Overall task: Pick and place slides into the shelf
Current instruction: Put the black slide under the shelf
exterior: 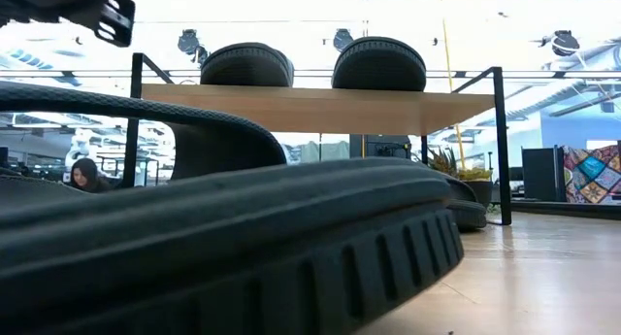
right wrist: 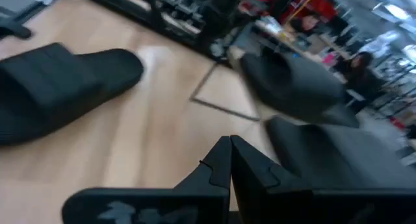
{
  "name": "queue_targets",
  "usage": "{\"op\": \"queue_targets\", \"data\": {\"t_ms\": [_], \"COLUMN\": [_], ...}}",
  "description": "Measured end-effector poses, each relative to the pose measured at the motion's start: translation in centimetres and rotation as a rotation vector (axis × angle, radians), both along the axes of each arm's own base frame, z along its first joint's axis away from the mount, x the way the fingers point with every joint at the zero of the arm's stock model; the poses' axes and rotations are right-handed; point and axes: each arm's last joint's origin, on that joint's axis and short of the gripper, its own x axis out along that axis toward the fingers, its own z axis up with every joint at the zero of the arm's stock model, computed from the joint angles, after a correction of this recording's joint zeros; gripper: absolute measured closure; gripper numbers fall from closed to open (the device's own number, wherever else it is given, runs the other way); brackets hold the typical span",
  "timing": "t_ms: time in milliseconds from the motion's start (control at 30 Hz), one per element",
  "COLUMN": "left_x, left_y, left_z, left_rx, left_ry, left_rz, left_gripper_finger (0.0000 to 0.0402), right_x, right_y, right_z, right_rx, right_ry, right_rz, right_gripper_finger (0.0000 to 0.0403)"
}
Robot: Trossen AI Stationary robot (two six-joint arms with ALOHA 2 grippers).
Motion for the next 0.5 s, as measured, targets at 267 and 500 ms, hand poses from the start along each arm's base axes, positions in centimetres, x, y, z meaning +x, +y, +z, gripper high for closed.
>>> {"op": "queue_targets", "data": {"t_ms": [267, 500], "left_x": [-1.8, -1.7], "left_y": [-2.8, -5.1], "left_z": [-0.2, -2.1], "left_rx": [0.099, 0.205], "left_ry": [-0.029, 0.019], "left_rz": [-0.111, -0.131], "left_gripper_finger": [0.0369, 0.0369], "right_x": [-2.6, -4.1], "right_y": [-2.4, -4.0], "right_z": [2.1, 0.4], "right_rx": [-0.021, -0.059], "right_ry": [0.055, 0.063], "right_rz": [-0.01, -0.069], "right_gripper_finger": [0.0403, 0.0403]}}
